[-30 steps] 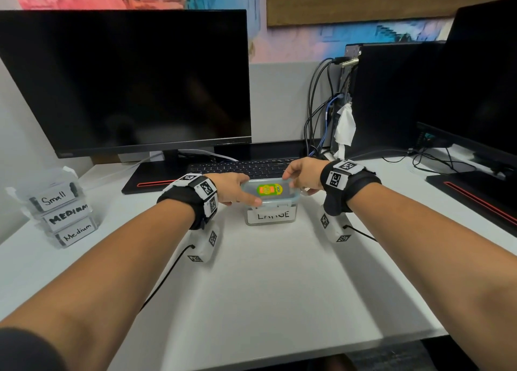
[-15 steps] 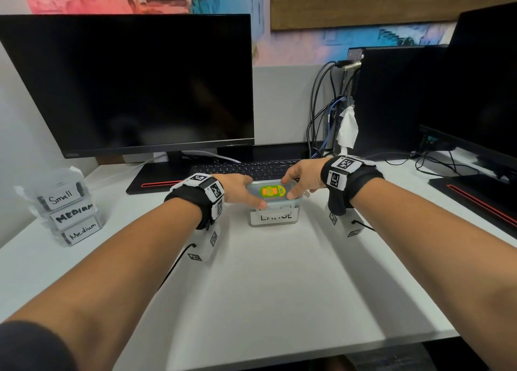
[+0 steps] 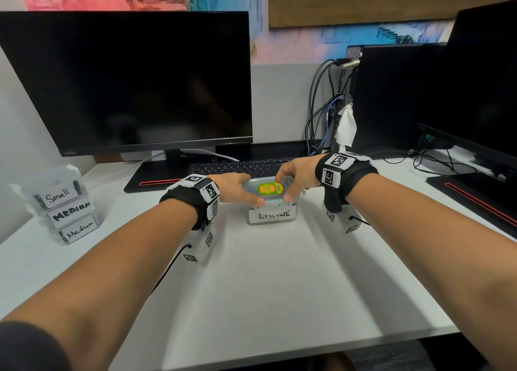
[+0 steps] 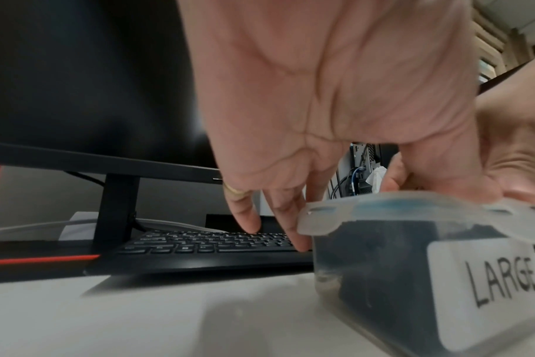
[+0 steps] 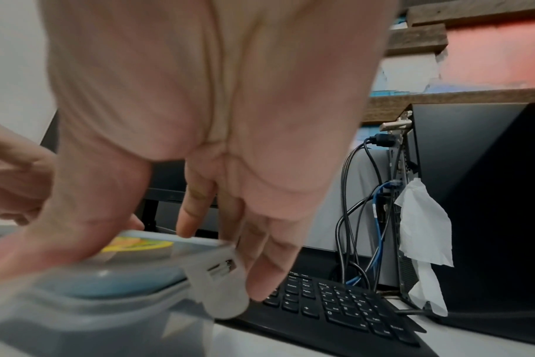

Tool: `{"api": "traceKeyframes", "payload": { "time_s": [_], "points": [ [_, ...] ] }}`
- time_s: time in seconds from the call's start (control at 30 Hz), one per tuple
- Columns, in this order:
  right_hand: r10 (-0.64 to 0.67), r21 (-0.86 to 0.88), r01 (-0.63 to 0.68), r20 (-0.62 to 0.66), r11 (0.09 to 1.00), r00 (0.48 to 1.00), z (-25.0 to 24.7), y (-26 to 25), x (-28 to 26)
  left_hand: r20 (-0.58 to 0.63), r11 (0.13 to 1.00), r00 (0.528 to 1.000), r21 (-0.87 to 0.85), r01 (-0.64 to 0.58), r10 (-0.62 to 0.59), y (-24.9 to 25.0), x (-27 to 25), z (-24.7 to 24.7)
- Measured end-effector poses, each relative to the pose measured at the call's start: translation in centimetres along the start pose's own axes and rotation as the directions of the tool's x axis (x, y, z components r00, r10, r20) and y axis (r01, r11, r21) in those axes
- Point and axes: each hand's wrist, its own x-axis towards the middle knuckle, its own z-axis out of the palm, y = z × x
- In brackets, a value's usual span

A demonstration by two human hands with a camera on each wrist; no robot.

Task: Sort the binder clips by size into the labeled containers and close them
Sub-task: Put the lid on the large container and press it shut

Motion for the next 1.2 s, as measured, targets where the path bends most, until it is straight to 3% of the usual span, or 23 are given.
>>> {"api": "traceKeyframes", "payload": {
  "time_s": [0.1,0.4,0.53,0.67,0.87,1.2],
  "points": [
    [-0.002,-0.041,0.002,0.0,0.999,1.0,-0.1,-0.2,0.0,0.002,1.0,1.0,-0.013,0.003,-0.003,0.0,0.1,0.0],
    [0.032,0.109,-0.042,0.088,0.993,0.996,0.1,0.8,0.2,0.016,1.0,1.0,0.03,-0.008,0.007,0.3,0.3,-0.2],
    [0.032,0.015,-0.032,0.017,0.999,0.999,-0.1,0.6,0.2,0.003,1.0,1.0,0.029,0.002,-0.002,0.2,0.6,-0.4],
    [0.04,-0.053,-0.038,0.031,0.998,0.999,-0.2,0.2,0.1,0.004,0.999,1.0,0.034,0.0,0.0,0.4,0.7,-0.4],
    [0.034,-0.182,-0.028,0.031,0.983,0.999,-0.3,0.3,-0.2,0.033,0.975,0.999,0.222,0.017,-0.025,1.8,0.5,-1.1],
    [0.008,-0.19,-0.002,0.033,0.982,0.999,-0.3,-0.1,-0.6,0.038,0.974,0.999,0.224,-0.005,-0.003,3.3,0.4,-1.0]
  ]
}}
